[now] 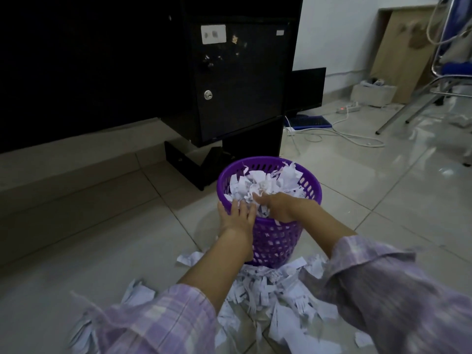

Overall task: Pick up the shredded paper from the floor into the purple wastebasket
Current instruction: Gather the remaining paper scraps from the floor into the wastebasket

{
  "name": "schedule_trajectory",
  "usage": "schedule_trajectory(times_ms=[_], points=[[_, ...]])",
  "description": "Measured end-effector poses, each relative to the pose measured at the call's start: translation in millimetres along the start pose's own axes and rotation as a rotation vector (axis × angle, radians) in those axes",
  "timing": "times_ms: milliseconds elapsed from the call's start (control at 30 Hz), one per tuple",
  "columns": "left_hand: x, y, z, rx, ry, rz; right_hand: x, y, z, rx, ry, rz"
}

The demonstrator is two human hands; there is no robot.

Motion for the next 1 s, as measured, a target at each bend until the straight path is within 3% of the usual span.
schedule_trajectory(times_ms=[200, 367, 433, 533, 600, 867, 1000], points=[[0, -3, -1, -0.005, 0.028, -0.014, 14, -6, -25, -0.096, 0.309, 0.003], [-3, -2, 1, -0.069, -0.007, -0.052, 18, -1, -25, -0.160, 0.338, 0.031], [-5, -2, 3, -0.102, -0.007, -0.057, 19, -1, -19, -0.087, 0.253, 0.019], [-5, -1, 4, -0.110, -0.016, -0.047, 14, -13, 7, 0.011, -0.071, -0.078], [-7, 0, 5, -0.119, -0.016, -0.056, 11, -20, 16, 0.061, -0.192, -0.122], [-16, 6, 16, -0.350, -0.148, -0.136, -16, -46, 33, 0.471, -0.347, -0.205], [-32, 14, 42, -0.365, -0.439, -0.120, -50, -50, 49, 0.462, -0.476, -0.217]])
Point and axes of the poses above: each hand's wrist, its own x-axis towards the middle knuckle, its own z-axis out of the back of the hand, y = z × x, the point moved 9 cm from there along x, towards the middle knuckle, and after that the axes turned 8 degrees about -x, right-handed, at the moved point
